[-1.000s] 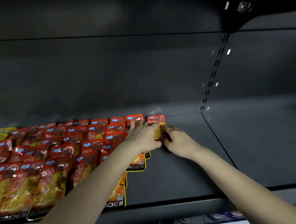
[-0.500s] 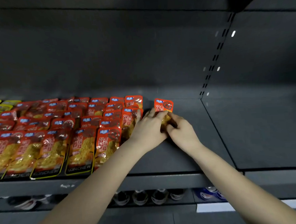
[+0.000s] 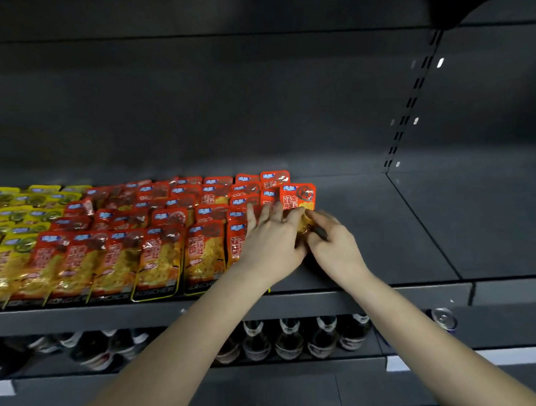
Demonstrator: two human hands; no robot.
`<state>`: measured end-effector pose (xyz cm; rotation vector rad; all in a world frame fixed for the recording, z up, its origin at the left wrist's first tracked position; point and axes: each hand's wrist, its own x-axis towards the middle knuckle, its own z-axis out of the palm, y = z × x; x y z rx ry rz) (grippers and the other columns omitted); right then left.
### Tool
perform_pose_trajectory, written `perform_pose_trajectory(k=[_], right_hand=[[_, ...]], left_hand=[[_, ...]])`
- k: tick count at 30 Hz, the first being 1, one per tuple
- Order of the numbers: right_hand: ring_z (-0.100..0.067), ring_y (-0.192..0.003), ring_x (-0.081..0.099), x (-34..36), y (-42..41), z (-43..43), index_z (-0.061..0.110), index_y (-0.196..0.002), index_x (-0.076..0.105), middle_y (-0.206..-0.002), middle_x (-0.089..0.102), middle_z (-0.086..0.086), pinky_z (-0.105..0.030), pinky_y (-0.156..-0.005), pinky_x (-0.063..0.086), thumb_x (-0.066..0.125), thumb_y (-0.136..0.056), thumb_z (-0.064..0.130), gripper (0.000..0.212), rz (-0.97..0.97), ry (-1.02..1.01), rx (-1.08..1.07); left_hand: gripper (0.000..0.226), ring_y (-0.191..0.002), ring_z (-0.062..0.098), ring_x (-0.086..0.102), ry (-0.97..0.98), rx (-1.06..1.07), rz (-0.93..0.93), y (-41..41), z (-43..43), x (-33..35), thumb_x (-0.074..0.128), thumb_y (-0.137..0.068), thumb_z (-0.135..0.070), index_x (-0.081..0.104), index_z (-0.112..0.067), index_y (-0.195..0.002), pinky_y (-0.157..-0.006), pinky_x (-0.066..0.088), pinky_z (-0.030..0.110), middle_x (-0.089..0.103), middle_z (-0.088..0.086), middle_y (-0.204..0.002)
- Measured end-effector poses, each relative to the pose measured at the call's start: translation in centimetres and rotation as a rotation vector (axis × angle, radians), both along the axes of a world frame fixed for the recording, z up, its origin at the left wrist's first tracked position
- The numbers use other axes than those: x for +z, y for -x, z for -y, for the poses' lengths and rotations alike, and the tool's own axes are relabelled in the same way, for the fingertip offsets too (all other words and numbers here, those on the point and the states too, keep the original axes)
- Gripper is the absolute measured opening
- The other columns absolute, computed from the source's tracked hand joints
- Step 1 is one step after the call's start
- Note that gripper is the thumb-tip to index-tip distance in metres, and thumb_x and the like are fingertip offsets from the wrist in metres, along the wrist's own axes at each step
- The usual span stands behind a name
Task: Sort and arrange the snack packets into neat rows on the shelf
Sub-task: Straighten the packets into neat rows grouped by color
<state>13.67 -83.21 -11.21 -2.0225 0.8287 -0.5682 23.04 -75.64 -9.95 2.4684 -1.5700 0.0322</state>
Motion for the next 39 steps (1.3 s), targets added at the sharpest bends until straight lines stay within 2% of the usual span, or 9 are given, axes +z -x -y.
perform_pose_trajectory(k=[7, 11, 15, 20, 23, 30, 34, 36, 39], right_hand=[[-0.014, -0.132, 0.037, -0.7, -1.0, -2.3, 0.018, -0.135, 0.047, -0.144, 0.041, -0.003, -0.008, -0.098, 0.022, 0.046, -0.087, 0.002, 0.051, -0.003, -0.036, 0.000], [-0.015, -0.136, 0.032, -0.4, -1.5, -1.8, 0.020, -0.136, 0.046, -0.145, 0.036, -0.004, -0.019, -0.108, 0.023, 0.048, -0.087, 0.003, 0.052, 0.015, -0.074, -0.035], [-0.017, -0.125, 0.046, -0.4, -2.0, -1.4, 0.022, -0.134, 0.048, -0.137, 0.048, -0.004, -0.034, -0.109, 0.034, 0.049, -0.086, 0.007, 0.051, 0.032, -0.150, -0.062], [-0.015, -0.121, 0.051, -0.6, -1.7, -1.3, 0.024, -0.134, 0.050, -0.130, 0.056, -0.001, -0.025, -0.102, 0.037, 0.048, -0.087, 0.010, 0.049, 0.012, -0.178, -0.061], [-0.015, -0.119, 0.052, -0.6, -1.3, -1.1, 0.025, -0.132, 0.051, -0.129, 0.058, -0.001, -0.030, -0.105, 0.038, 0.048, -0.087, 0.010, 0.048, 0.022, -0.185, -0.074], [-0.016, -0.106, 0.059, -0.5, -0.7, -0.7, 0.025, -0.129, 0.053, -0.114, 0.065, -0.001, -0.032, -0.096, 0.046, 0.051, -0.086, 0.008, 0.045, 0.055, -0.210, -0.082], [-0.011, -0.106, 0.058, -0.2, -1.1, -0.5, 0.024, -0.127, 0.054, -0.115, 0.063, 0.002, -0.023, -0.092, 0.043, 0.051, -0.084, 0.004, 0.047, 0.061, -0.226, -0.058], [-0.012, -0.109, 0.056, -0.3, -1.2, -0.2, 0.023, -0.126, 0.054, -0.116, 0.062, 0.002, -0.022, -0.092, 0.041, 0.050, -0.084, 0.002, 0.047, 0.074, -0.263, -0.044], [-0.012, -0.112, 0.055, -0.4, -1.3, -0.1, 0.019, -0.127, 0.054, -0.118, 0.062, 0.001, -0.026, -0.099, 0.041, 0.049, -0.085, 0.000, 0.047, 0.086, -0.277, -0.050]], left_hand=[[0.066, -0.144, 0.037, 0.007, -0.122, -0.039, -0.026, -1.5, -2.0, -0.6, 0.046, -0.092, -0.035, 0.015, -0.022, -0.149, -0.113, -0.009, 0.053, 0.022, 0.014, -0.154], [0.068, -0.144, 0.038, 0.007, -0.135, -0.057, 0.035, -1.6, -1.7, -0.8, 0.047, -0.090, -0.043, 0.017, -0.023, -0.148, -0.112, -0.013, 0.053, 0.027, 0.015, -0.151], [0.067, -0.144, 0.037, 0.008, -0.112, -0.056, 0.054, -1.6, -1.7, -0.9, 0.047, -0.090, -0.047, 0.020, -0.023, -0.146, -0.112, -0.013, 0.054, 0.032, 0.015, -0.148], [0.067, -0.144, 0.038, 0.009, -0.114, -0.062, 0.088, -1.0, -1.8, -0.9, 0.046, -0.090, -0.047, 0.021, -0.022, -0.147, -0.112, -0.014, 0.053, 0.035, 0.019, -0.145], [0.068, -0.143, 0.040, 0.010, -0.110, -0.079, 0.102, -0.3, -1.9, -0.9, 0.045, -0.090, -0.048, 0.019, -0.022, -0.147, -0.112, -0.016, 0.053, 0.040, 0.021, -0.142], [0.068, -0.143, 0.040, 0.012, -0.110, -0.087, 0.154, 0.6, -2.4, -0.7, 0.042, -0.091, -0.050, 0.021, -0.017, -0.147, -0.108, -0.022, 0.052, 0.044, 0.024, -0.139], [0.063, -0.142, 0.041, 0.014, -0.111, -0.064, 0.160, 0.5, -2.7, -0.7, 0.042, -0.093, -0.047, 0.025, -0.016, -0.145, -0.110, -0.019, 0.053, 0.045, 0.024, -0.138], [0.058, -0.142, 0.042, 0.012, -0.105, -0.035, 0.151, 0.4, -2.6, -0.7, 0.042, -0.093, -0.046, 0.031, -0.015, -0.140, -0.112, -0.013, 0.054, 0.040, 0.024, -0.141], [0.055, -0.143, 0.041, 0.001, -0.106, -0.019, 0.132, 0.3, -2.7, -0.8, 0.042, -0.093, -0.044, 0.037, -0.011, -0.137, -0.114, -0.008, 0.054, 0.019, 0.022, -0.151]])
